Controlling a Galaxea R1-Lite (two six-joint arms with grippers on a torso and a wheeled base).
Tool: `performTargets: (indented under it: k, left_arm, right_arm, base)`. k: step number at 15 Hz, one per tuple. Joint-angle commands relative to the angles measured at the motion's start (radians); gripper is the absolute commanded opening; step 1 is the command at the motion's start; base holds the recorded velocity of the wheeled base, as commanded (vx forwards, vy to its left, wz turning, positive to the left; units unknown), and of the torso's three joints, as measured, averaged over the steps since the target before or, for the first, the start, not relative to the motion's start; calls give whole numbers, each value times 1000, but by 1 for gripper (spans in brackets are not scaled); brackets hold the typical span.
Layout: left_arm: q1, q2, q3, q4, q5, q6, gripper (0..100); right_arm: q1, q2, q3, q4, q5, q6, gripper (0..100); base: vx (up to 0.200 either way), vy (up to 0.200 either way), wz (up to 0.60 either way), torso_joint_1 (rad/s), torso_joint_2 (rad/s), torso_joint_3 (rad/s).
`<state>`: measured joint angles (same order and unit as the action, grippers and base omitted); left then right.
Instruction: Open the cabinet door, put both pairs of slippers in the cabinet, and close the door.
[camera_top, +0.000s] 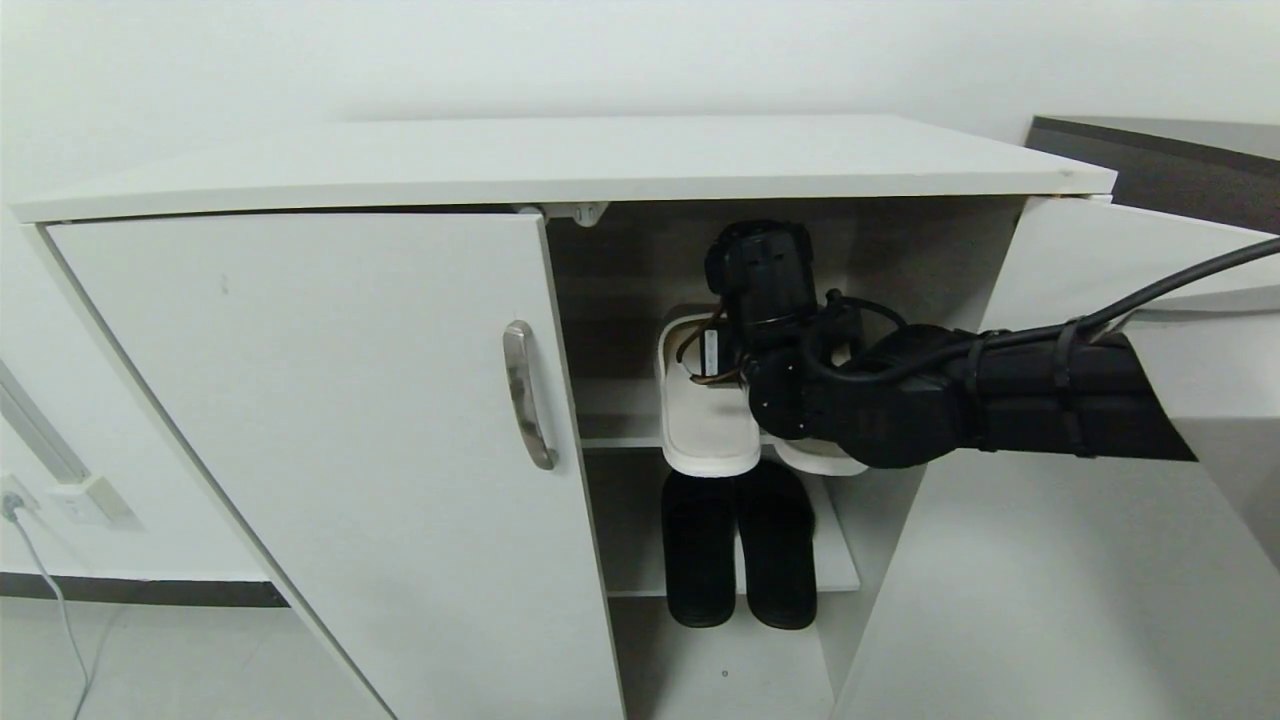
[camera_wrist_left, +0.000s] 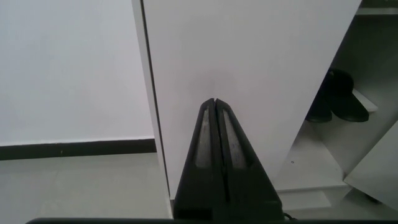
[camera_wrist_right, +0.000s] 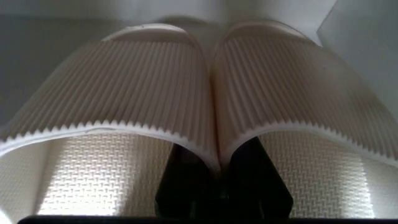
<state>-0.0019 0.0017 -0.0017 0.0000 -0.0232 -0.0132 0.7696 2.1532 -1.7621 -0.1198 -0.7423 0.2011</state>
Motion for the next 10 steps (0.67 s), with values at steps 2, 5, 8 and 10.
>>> performTargets:
  k: [2,5,8,10]
  left_arm:
    - [0,0,0,0,0,-1,0]
    - [0,0,0,0,0,-1,0]
    - [0,0,0,0,0,-1,0]
    - [0,0,0,0,0,-1,0]
  right_arm:
    - [-10,30,-45,20,17,0,0]
    - [-19,47,-66,26,21,0,0]
    - [-19,56,-65,34,31,0,0]
    - [-19,60,-65,34,31,0,0]
  base:
    - [0,0,0,0,0,0]
    - [0,0,0,0,0,0]
    - [0,0,0,0,0,0]
    - [0,0,0,0,0,0]
